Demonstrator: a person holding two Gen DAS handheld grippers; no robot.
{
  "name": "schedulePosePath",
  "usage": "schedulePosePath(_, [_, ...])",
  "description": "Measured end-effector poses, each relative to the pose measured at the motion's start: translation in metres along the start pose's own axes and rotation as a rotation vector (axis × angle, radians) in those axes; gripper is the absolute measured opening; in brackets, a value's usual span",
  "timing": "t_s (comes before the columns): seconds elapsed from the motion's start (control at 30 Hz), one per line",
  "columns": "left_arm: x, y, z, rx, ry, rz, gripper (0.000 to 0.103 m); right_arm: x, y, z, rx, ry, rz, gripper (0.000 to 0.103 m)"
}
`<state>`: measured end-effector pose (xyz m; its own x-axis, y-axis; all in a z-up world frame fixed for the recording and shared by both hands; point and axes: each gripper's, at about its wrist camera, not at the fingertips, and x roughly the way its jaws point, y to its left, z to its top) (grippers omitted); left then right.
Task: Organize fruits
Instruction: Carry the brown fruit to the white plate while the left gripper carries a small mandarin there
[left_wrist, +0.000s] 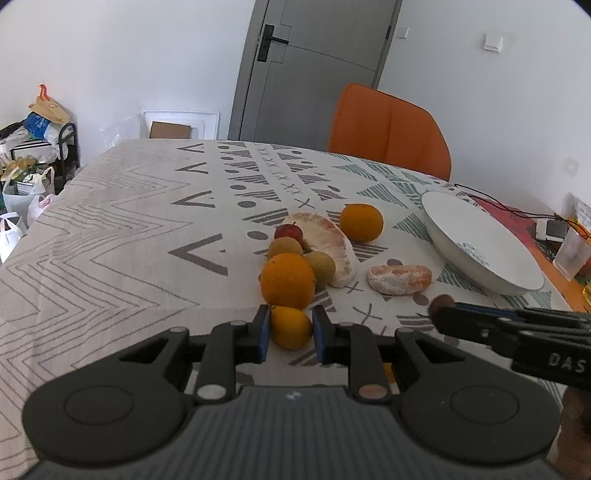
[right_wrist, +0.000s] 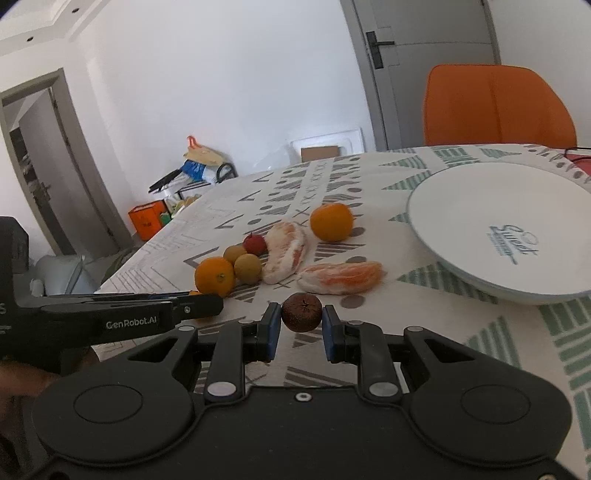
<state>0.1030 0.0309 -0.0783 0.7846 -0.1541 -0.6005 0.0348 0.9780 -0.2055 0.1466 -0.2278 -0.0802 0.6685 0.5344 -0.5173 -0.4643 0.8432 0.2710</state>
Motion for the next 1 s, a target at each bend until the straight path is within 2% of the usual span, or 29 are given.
schedulePosePath(0.4, [-0.026, -0.023, 0.015, 0.049, -0.072, 0.001, 0.022, -0.023, -0.015, 0.003, 0.040, -0.085, -0.029, 0.022])
schedulePosePath(1.0, [-0.005, -0.096, 0.027, 0.174, -0.096, -0.071, 0.022, -0.063, -0.065, 0.006, 0.101, -0.210, -0.189, 0.022])
